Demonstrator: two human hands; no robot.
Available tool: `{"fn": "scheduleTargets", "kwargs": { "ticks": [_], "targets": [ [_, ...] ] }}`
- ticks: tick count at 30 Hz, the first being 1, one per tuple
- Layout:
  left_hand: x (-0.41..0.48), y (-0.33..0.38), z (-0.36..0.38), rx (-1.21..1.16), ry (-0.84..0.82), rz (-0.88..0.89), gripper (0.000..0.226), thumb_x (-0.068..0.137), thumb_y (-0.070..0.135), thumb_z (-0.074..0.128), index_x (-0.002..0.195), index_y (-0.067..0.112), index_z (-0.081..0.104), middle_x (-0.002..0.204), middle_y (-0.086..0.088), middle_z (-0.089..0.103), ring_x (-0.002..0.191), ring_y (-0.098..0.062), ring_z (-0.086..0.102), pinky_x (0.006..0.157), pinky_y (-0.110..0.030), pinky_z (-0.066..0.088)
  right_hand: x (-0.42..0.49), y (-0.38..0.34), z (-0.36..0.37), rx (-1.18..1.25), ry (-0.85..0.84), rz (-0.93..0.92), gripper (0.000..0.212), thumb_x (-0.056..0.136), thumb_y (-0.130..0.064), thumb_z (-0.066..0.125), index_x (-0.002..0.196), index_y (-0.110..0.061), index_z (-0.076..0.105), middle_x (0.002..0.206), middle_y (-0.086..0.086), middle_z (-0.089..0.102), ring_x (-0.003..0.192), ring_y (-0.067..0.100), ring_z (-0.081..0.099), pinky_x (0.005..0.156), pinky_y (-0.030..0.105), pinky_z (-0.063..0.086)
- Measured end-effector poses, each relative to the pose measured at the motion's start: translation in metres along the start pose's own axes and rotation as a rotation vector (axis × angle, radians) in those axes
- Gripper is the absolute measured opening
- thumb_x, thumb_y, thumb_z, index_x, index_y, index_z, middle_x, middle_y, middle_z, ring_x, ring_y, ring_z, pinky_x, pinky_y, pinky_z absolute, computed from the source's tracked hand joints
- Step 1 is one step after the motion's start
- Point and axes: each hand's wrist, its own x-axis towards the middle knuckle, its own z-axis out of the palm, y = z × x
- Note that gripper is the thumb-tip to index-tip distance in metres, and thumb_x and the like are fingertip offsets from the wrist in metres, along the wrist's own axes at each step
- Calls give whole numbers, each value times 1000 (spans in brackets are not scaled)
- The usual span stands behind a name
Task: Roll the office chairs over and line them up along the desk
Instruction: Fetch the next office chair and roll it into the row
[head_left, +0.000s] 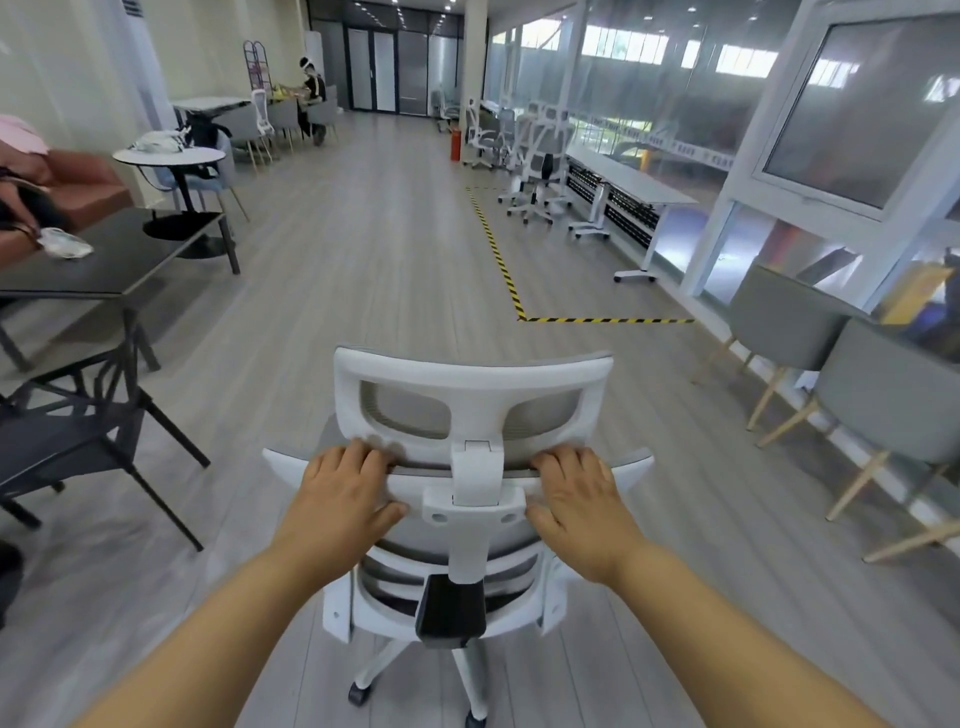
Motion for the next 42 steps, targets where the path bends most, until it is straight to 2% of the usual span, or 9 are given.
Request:
{"fn": "scheduleTargets", "kwargs": {
  "ticks": [4, 7, 15, 19, 25, 27, 30, 34, 42],
  "targets": [
    [69, 1, 26, 1, 13, 9, 46, 69, 41, 75, 104, 17, 60, 94, -2, 57, 86, -26, 54, 82, -41, 45, 52, 45, 4, -20, -5, 0, 58, 75, -61, 33, 114, -20, 47, 111, -3, 43, 100, 18, 35, 94, 32, 32],
    [124, 0, 48, -12, 27, 25, 45, 70, 41, 74, 105, 18, 59, 96, -1, 57, 89, -25, 53, 86, -43, 43, 94, 79, 11, -16, 24, 27, 61, 75, -68, 35, 109, -19, 48, 107, -3, 42, 98, 18, 35, 90, 30, 28],
    [294, -9, 114, -56, 40, 79, 42, 68, 42, 75, 100, 20, 58, 95, 0, 56, 88, -23, 52, 86, -42, 45, 226, 175, 21, -96, 19, 112, 68, 76, -72, 28, 115, -21, 49, 112, -3, 44, 103, 20, 38, 98, 35, 33],
    [387, -14, 146, -60, 19, 108, 43, 65, 43, 77, 97, 21, 58, 93, 1, 55, 84, -23, 52, 82, -39, 46, 299, 221, 19, -144, -59, 178, 70, 77, -71, 29, 122, -20, 45, 119, -1, 42, 109, 21, 37, 103, 34, 30],
    [518, -17, 193, -122, -29, 136, 43, 75, 46, 66, 110, 23, 54, 106, 3, 51, 100, -22, 47, 98, -39, 36, 401, 299, 22, -157, -135, 242, 62, 84, -65, 43, 127, -21, 38, 123, 0, 40, 113, 21, 34, 104, 32, 25],
    [560, -17, 210, -144, -43, 146, 45, 75, 48, 64, 112, 24, 52, 108, 4, 49, 102, -21, 45, 100, -37, 33, 432, 326, 26, -163, -135, 256, 67, 80, -69, 35, 126, -21, 39, 121, 0, 40, 112, 22, 35, 103, 33, 26],
    [623, -13, 238, -141, -51, 147, 45, 77, 49, 61, 113, 24, 50, 109, 4, 48, 103, -21, 43, 99, -34, 29, 479, 373, 34, -180, -69, 245, 88, 65, -76, 13, 123, -18, 45, 116, 2, 44, 106, 24, 39, 99, 35, 29],
    [707, -1, 278, -124, -16, 147, 43, 76, 43, 66, 110, 20, 55, 102, 1, 50, 96, -24, 48, 93, -35, 35, 541, 447, 47, -173, -13, 224, 87, 66, -76, 12, 122, -18, 46, 113, 1, 43, 103, 25, 39, 96, 36, 30],
    [880, 29, 340, -136, -22, 83, 42, 75, 43, 67, 108, 22, 54, 100, 3, 50, 94, -21, 46, 92, -36, 37, 684, 590, 47, -169, -82, 184, 91, 61, -76, 3, 126, -22, 38, 120, -1, 38, 109, 21, 34, 100, 32, 26]
  ]
}}
